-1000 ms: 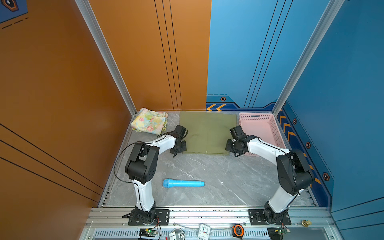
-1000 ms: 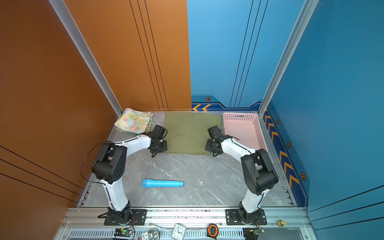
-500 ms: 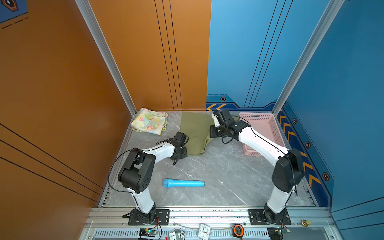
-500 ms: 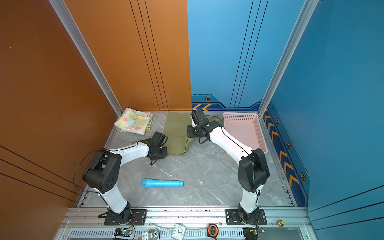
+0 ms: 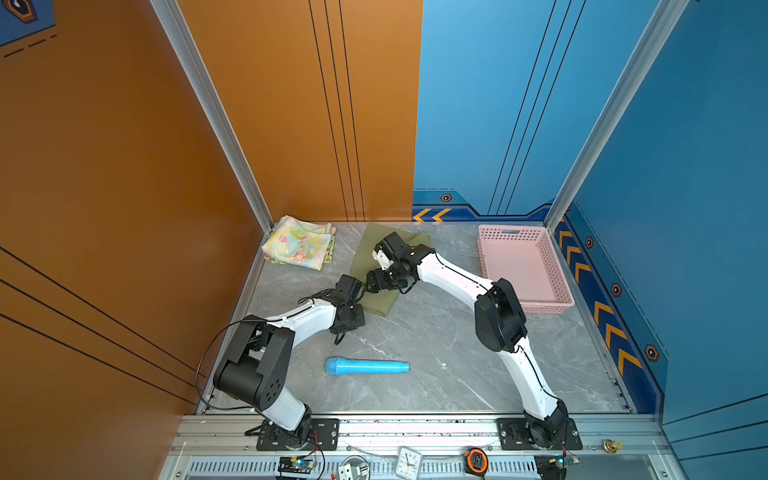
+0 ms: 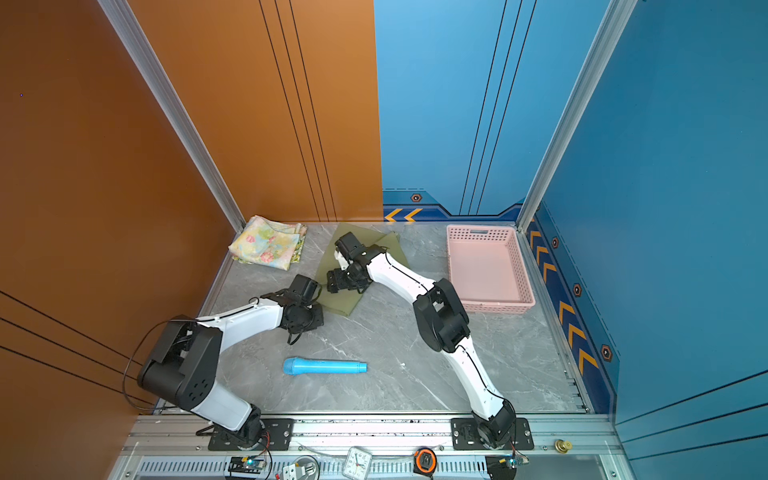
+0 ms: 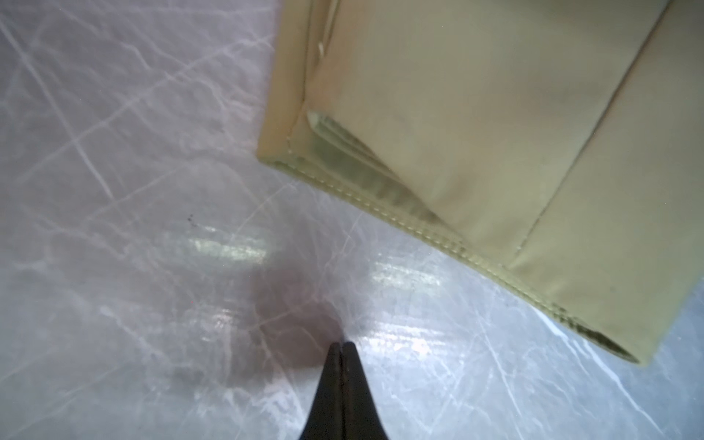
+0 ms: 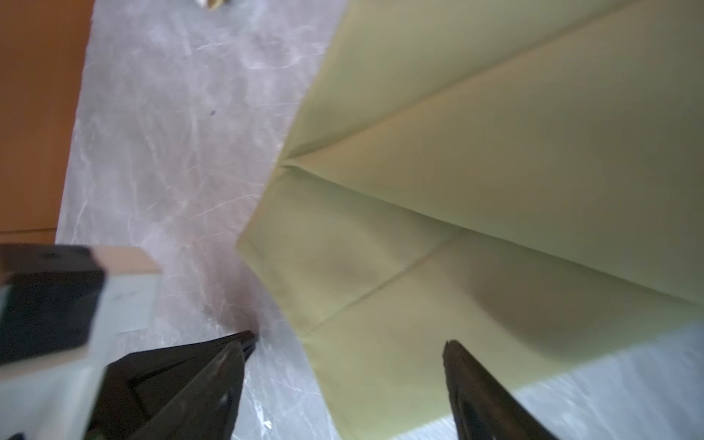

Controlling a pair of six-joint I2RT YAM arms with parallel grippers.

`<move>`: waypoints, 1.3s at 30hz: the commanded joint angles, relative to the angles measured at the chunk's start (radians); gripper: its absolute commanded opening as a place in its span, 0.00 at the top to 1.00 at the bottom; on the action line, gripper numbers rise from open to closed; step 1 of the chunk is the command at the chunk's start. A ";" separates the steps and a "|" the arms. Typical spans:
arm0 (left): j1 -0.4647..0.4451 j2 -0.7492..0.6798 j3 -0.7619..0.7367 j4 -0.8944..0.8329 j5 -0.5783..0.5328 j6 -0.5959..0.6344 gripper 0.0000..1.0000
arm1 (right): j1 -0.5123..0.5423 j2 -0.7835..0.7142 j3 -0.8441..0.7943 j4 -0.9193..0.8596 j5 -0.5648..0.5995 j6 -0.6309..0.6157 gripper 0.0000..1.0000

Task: Fold and stack the skirts
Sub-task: 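Fold the corner across with the right gripper while the left pins the hem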

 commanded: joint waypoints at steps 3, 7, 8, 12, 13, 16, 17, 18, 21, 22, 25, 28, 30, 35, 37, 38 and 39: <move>0.003 -0.035 0.013 -0.021 -0.032 -0.007 1.00 | -0.123 -0.215 -0.247 0.114 0.144 0.163 0.12; 0.001 -0.045 0.060 -0.020 -0.051 0.002 1.00 | -0.181 -0.279 -0.383 0.179 0.205 0.305 0.15; 0.001 -0.044 0.077 -0.021 -0.058 0.008 1.00 | -0.195 -0.288 -0.419 0.210 0.208 0.345 0.16; 0.001 -0.005 0.169 -0.033 -0.084 0.063 1.00 | -0.234 -0.309 -0.528 0.354 0.188 0.472 0.16; 0.002 0.012 0.192 -0.037 -0.096 0.074 1.00 | -0.240 -0.308 -0.540 0.376 0.184 0.498 0.17; 0.017 0.097 0.304 -0.087 -0.102 0.111 0.98 | -0.255 -0.300 -0.577 0.451 0.165 0.580 0.18; 0.021 0.134 0.340 -0.111 -0.116 0.122 0.94 | -0.260 -0.298 -0.588 0.474 0.163 0.607 0.19; 0.027 0.165 0.367 -0.121 -0.116 0.130 0.91 | -0.262 -0.296 -0.598 0.495 0.163 0.633 0.19; 0.044 0.231 0.410 -0.125 -0.113 0.141 0.90 | -0.271 -0.282 -0.621 0.548 0.156 0.692 0.21; 0.049 0.247 0.417 -0.125 -0.106 0.143 0.88 | -0.273 -0.279 -0.626 0.561 0.156 0.708 0.21; 0.063 0.299 0.439 -0.124 -0.083 0.152 0.84 | -0.281 -0.276 -0.662 0.630 0.145 0.757 0.22; 0.070 0.330 0.446 -0.125 -0.066 0.155 0.84 | -0.288 -0.284 -0.674 0.652 0.147 0.762 0.23; 0.069 0.343 0.442 -0.125 -0.052 0.156 0.89 | -0.292 -0.289 -0.675 0.653 0.148 0.757 0.23; 0.025 0.362 0.402 -0.124 -0.039 0.137 0.98 | -0.301 -0.290 -0.682 0.646 0.150 0.760 0.23; -0.007 0.374 0.383 -0.125 -0.026 0.130 1.00 | -0.303 -0.293 -0.694 0.658 0.164 0.773 0.24; -0.026 0.376 0.368 -0.125 -0.017 0.125 1.00 | -0.304 -0.293 -0.698 0.658 0.168 0.778 0.23; -0.044 0.375 0.351 -0.124 -0.014 0.119 1.00 | -0.305 -0.293 -0.702 0.662 0.173 0.784 0.23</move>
